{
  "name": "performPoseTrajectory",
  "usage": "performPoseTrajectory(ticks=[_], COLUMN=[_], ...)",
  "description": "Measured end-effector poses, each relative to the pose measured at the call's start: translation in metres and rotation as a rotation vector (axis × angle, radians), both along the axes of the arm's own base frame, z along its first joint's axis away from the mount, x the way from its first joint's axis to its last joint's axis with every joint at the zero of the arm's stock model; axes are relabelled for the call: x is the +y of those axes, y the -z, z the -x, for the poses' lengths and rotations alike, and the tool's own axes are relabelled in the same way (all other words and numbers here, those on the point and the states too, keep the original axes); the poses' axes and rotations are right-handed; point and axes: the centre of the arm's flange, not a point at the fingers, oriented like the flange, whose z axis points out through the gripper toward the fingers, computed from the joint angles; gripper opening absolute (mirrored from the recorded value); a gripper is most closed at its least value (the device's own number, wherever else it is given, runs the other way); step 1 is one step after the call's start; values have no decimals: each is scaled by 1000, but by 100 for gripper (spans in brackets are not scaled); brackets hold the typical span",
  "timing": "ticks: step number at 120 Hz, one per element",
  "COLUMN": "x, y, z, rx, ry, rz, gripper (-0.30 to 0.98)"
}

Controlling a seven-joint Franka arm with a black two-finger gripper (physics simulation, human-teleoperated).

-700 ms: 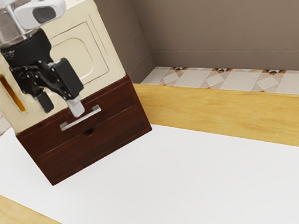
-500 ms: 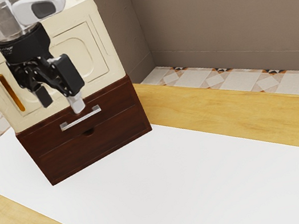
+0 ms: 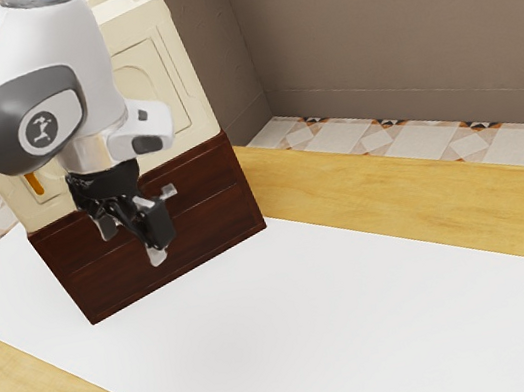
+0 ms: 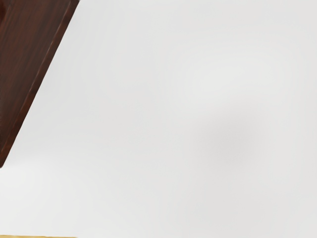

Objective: Pull the drawer handle with one arm to open the drawer

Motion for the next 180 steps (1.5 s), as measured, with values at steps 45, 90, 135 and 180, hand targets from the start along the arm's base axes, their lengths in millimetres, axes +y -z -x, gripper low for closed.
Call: performPoseTrajectory(ticks=[45,90,135,180], x=[2,3,7,19], y=[10,30,36,37], z=[4,5,-7,-25], rx=[-75,-15,-24,-86], ry=[225,362,427,463], rz=[-138,-178,-179,-204], gripper=[62,59,58,58])
